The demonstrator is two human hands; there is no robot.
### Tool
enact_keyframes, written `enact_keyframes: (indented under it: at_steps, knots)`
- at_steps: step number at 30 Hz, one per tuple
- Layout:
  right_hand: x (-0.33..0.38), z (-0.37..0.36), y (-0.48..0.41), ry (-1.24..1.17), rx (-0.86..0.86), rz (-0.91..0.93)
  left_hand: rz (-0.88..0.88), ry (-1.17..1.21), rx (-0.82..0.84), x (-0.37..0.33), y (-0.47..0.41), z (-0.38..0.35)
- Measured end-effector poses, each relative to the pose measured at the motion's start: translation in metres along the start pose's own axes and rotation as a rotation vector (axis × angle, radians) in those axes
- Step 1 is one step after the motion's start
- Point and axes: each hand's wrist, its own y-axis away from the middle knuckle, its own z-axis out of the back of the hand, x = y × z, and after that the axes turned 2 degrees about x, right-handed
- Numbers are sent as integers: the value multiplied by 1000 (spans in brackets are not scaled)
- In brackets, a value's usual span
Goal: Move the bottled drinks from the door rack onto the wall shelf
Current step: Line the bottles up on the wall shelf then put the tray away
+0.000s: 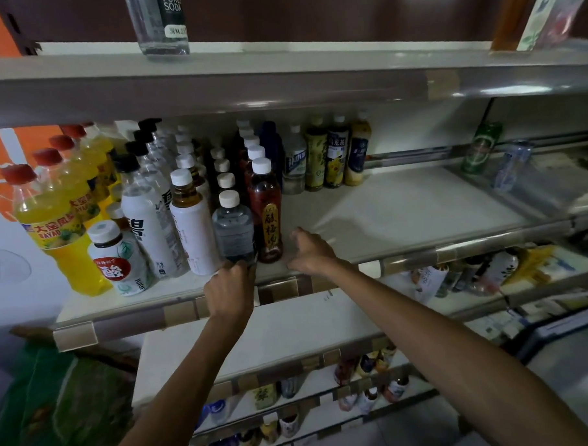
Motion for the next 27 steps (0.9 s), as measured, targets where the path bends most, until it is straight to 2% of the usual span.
enact_keyframes:
  at_steps: [13,20,24,27]
  knots:
    - [-17,-19,56,305,-357,-78,-94,140,-9,7,19,2]
    - [-38,-22,96,298,-297,-172,-130,63,-80,-4,50,-3]
    - [-57,-19,125,307,-238,-234,-240,83,-97,-19,71,-5]
    - [-77,-20,153,288,-223,-274,-354,110,-43,-36,96,-12]
